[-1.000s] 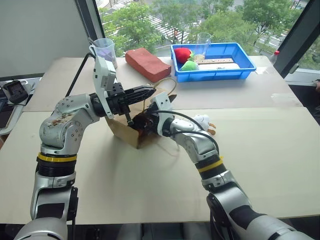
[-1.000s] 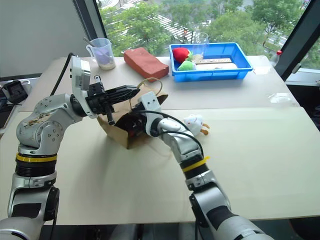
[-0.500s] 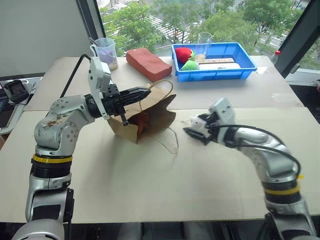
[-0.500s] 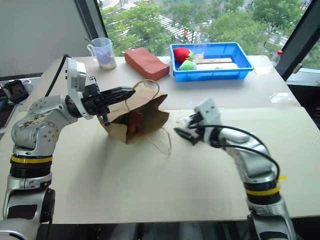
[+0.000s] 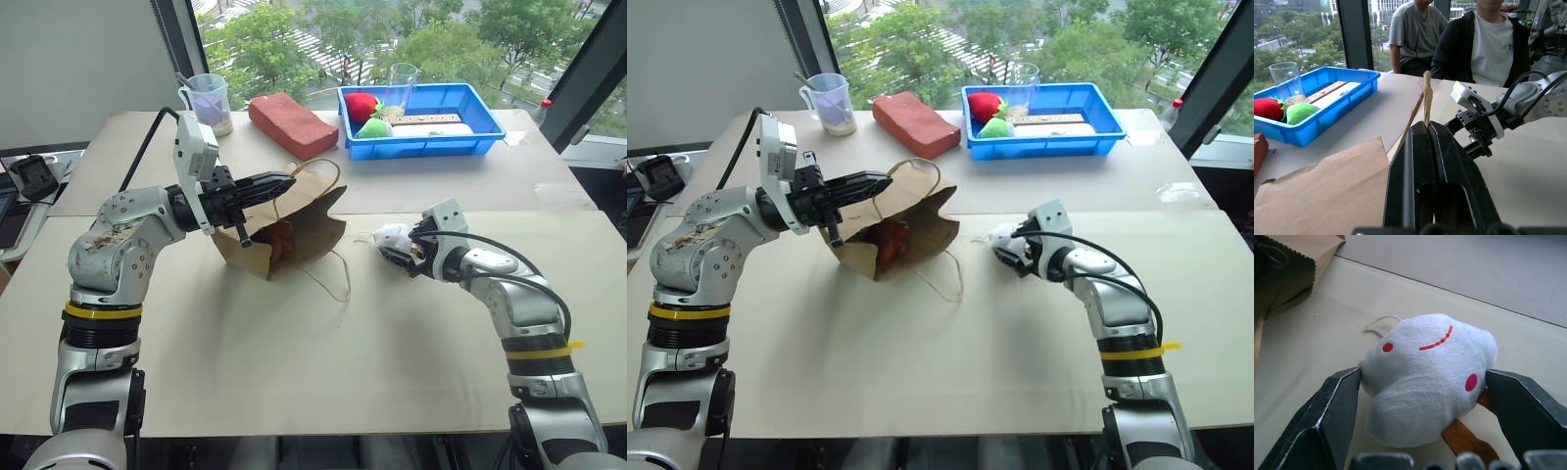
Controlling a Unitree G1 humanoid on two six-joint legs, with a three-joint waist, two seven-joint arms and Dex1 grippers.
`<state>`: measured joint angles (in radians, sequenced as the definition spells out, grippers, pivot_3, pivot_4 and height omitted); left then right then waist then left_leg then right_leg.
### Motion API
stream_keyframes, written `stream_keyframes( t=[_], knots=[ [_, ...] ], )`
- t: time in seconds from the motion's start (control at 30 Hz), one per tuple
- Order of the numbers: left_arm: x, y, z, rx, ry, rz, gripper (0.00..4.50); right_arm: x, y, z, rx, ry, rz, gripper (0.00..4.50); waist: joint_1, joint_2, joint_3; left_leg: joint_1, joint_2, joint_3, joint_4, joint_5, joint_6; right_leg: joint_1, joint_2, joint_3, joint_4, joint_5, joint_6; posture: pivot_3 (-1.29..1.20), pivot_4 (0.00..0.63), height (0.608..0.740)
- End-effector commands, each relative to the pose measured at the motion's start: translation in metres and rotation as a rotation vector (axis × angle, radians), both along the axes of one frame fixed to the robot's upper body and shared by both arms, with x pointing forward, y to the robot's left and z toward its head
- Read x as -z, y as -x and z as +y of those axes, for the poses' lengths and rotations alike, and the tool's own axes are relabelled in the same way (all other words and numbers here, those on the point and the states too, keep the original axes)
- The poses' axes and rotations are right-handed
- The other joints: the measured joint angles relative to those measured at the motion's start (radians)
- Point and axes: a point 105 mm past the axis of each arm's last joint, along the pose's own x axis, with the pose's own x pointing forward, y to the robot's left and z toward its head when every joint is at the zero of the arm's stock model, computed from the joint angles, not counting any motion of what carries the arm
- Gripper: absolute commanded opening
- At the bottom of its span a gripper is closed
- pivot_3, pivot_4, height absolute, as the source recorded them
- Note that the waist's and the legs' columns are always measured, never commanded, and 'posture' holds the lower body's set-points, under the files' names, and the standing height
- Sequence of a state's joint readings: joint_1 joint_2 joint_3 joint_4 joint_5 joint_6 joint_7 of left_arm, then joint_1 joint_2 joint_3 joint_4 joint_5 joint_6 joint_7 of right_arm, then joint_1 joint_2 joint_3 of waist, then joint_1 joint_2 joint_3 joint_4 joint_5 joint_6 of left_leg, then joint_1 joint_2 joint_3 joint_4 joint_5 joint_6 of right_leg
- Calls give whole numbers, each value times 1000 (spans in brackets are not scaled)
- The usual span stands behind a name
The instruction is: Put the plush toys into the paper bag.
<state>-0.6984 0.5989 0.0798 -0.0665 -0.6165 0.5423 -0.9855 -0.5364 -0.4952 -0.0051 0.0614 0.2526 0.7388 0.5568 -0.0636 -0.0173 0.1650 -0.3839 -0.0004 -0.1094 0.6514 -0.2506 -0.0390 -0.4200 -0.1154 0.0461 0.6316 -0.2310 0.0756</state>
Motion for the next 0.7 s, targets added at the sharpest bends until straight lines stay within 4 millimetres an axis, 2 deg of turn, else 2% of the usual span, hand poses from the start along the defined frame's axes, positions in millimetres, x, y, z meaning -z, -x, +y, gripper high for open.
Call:
stream_keyframes(
  t=[0.03, 0.13, 0.2, 0.3, 0.4, 0.5, 0.63, 0.7],
  knots=[
    [-12, 4, 3, -11, -8, -58, 0, -10, -1, 1, -23, -1, -56, 2798, -1, 0, 0, 0, 0, 0, 0, 0, 0, 0, 0, 0, 0, 0, 0, 0, 150, 740],
    [-12, 4, 4, -15, -10, -57, 0, -12, 1, 2, -38, -5, -68, 1650, -3, 0, 0, 0, 0, 0, 0, 0, 0, 0, 0, 0, 0, 0, 0, 0, 150, 740],
    [-12, 5, 4, -17, -10, -57, 0, -17, 3, 4, -54, -2, -86, 1101, -3, 0, 0, 1, 0, 0, 0, 0, 0, 0, 0, 0, 0, 0, 0, 0, 150, 740],
    [-13, 5, 5, -19, -12, -58, 0, -33, 14, 14, -146, -20, -110, 98, -3, 0, 0, 0, 0, 0, 0, 0, 0, 0, 0, 0, 0, 0, 0, 0, 150, 740],
    [-13, 5, 5, -15, -13, -58, 0, -50, 38, 37, -313, -47, -103, 17, -3, 0, 0, 0, 0, 0, 0, 0, 0, 0, 0, 0, 0, 0, 0, 0, 150, 740],
    [-13, 5, 2, -6, -10, -57, 0, -55, 56, 57, -422, -39, -82, 17, -3, 0, 0, 0, 0, 0, 0, 0, 0, 0, 0, 0, 0, 0, 0, 0, 150, 740],
    [-13, 4, -1, 7, -6, -56, 0, -59, 58, 85, -464, -77, -84, 17, -4, 0, 0, 0, 0, 0, 2, 0, 0, 0, 0, 0, 0, 0, 0, 0, 150, 740],
    [-13, 5, -4, 21, -4, -53, 0, -59, 52, 99, -456, -99, -95, 17, -4, 0, 0, 1, 0, 0, 3, 0, 0, 0, 0, 0, 0, 0, 0, 0, 150, 740]
  ],
)
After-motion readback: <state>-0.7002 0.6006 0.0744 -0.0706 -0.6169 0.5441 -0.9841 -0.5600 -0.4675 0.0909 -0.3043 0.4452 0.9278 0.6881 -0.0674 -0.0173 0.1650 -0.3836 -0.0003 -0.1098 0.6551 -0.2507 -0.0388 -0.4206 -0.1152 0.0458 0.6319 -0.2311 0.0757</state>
